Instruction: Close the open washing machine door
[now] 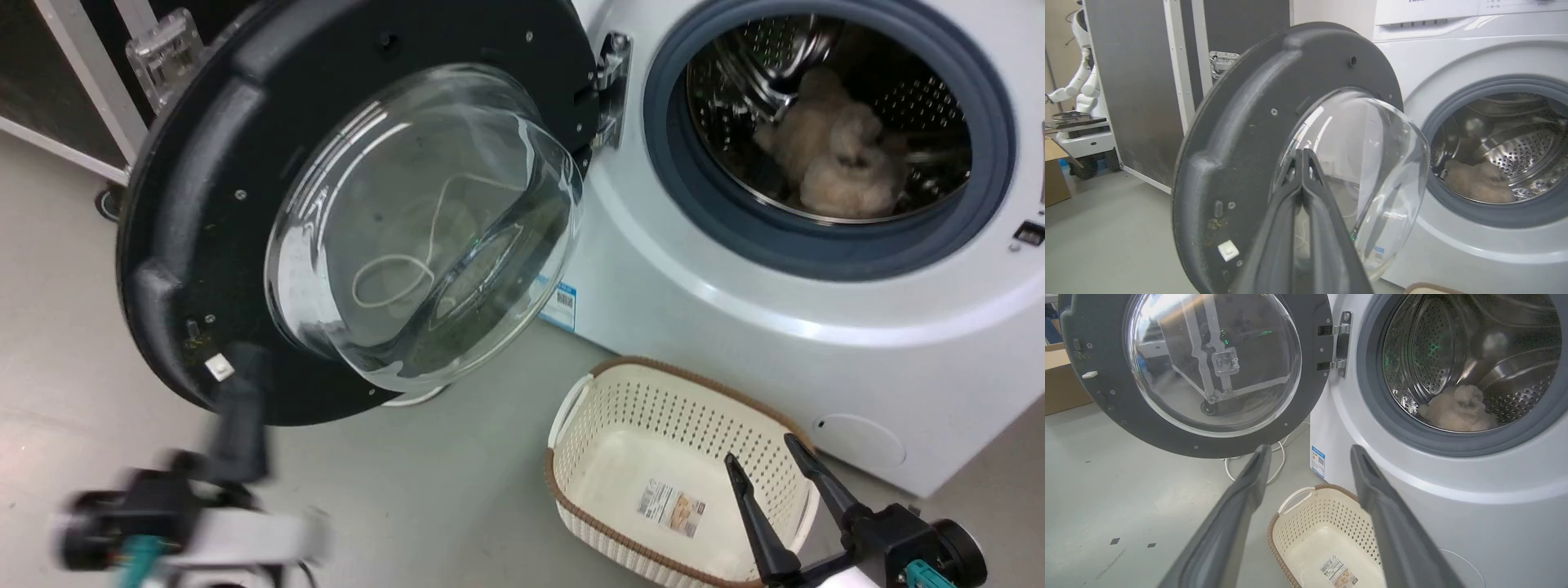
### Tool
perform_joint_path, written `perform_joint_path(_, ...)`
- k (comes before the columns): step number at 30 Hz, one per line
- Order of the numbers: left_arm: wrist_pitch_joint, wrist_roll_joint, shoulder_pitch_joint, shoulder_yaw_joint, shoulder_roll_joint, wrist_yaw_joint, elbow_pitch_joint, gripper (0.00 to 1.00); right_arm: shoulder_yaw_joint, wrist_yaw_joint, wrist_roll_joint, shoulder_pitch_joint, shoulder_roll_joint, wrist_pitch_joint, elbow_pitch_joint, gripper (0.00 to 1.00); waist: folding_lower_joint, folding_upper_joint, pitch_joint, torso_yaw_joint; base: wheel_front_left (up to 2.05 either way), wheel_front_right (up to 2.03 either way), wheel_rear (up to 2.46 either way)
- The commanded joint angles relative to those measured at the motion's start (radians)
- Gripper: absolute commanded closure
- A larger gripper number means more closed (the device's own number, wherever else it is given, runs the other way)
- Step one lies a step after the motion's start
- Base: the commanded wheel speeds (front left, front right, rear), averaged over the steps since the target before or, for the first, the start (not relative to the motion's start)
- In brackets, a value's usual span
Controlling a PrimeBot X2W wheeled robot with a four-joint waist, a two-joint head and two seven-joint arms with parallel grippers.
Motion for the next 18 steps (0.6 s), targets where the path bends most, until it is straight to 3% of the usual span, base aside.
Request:
perform_joint_path(1, -0.008, -0.012, -0.023, 0.021, 0.000, 0.001, -0.016, 1.00, 0.003, 0.001, 0.006, 0.014, -0.010, -0.009, 0.001, 0.00, 0.0000, 0.0000, 0.011, -0.001, 0.00, 0.00, 0.00)
perform_joint_path(2, -0.010, -0.029, -0.031, 0.051, 0.000, -0.002, -0.025, 1.00, 0.006, 0.001, 0.007, 0.013, -0.013, -0.011, 0.002, 0.00, 0.0000, 0.0000, 0.015, -0.003, 0.00, 0.00, 0.00)
perform_joint_path(3, -0.016, -0.118, -0.078, 0.158, 0.009, -0.027, -0.023, 1.00, 0.013, 0.001, 0.010, 0.005, -0.024, -0.018, 0.003, 0.00, 0.0000, 0.0000, 0.034, -0.010, 0.00, 0.00, 0.00)
perform_joint_path(9, 0.025, -0.347, -0.243, 0.332, 0.090, -0.074, 0.080, 1.00, 0.023, 0.001, 0.018, -0.018, -0.047, -0.030, 0.010, 0.00, 0.0000, 0.0000, 0.066, -0.027, 0.00, 0.00, 0.00)
perform_joint_path(13, 0.194, -0.565, -0.379, 0.444, 0.160, -0.072, 0.222, 1.00, 0.039, 0.001, 0.028, -0.034, -0.057, -0.038, 0.014, 0.00, 0.0000, 0.0000, 0.083, -0.042, 0.00, 0.00, 0.00)
perform_joint_path(15, 0.277, -0.613, -0.421, 0.474, 0.222, -0.065, 0.296, 1.00, 0.054, 0.001, 0.035, -0.042, -0.064, -0.041, 0.014, 0.00, 0.0000, 0.0000, 0.092, -0.053, 0.00, 0.00, 0.00)
perform_joint_path(18, 0.407, -0.711, -0.486, 0.493, 0.260, -0.064, 0.393, 1.00, 0.050, 0.001, 0.046, -0.049, -0.073, -0.041, 0.011, 0.00, 0.0000, 0.0000, 0.104, -0.064, 0.00, 0.00, 0.00)
